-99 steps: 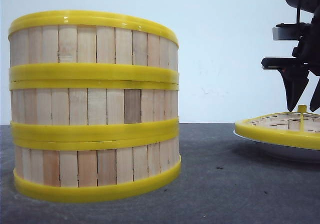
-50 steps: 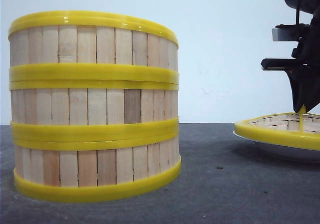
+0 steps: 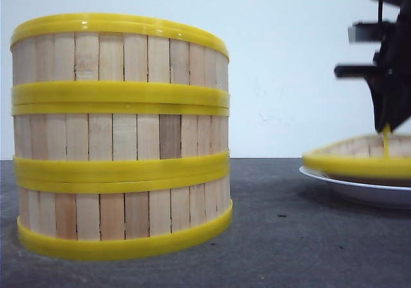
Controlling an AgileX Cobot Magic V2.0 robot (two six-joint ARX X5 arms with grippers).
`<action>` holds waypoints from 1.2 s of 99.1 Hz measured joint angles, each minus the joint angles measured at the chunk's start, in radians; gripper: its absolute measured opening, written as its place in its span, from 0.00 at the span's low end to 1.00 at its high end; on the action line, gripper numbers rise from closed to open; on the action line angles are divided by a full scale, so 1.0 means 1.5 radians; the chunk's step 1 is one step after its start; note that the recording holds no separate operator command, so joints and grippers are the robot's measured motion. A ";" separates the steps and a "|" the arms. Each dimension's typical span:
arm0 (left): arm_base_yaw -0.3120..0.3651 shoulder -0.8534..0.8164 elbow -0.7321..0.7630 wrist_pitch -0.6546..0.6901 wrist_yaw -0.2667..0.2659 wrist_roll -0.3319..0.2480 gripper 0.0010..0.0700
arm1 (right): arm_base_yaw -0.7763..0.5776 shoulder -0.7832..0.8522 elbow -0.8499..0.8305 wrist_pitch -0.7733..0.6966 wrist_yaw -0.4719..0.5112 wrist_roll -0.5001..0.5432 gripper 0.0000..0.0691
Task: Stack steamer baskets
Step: 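Lower the right gripper and grasp the woven lid at its center hub, then lift the lid off the plate and lower it onto the top basket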
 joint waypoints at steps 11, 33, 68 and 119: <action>0.000 0.000 0.000 0.000 0.000 0.000 0.38 | 0.001 -0.031 0.058 -0.025 -0.010 0.000 0.08; 0.000 0.000 0.000 0.000 0.000 0.000 0.38 | 0.042 -0.046 0.191 -0.107 -0.038 -0.013 0.08; 0.000 0.000 0.000 0.000 0.000 0.000 0.38 | 0.216 -0.037 0.389 -0.152 -0.104 -0.025 0.07; 0.000 0.000 0.000 0.000 0.000 0.000 0.38 | 0.430 0.134 0.534 -0.229 -0.104 -0.053 0.07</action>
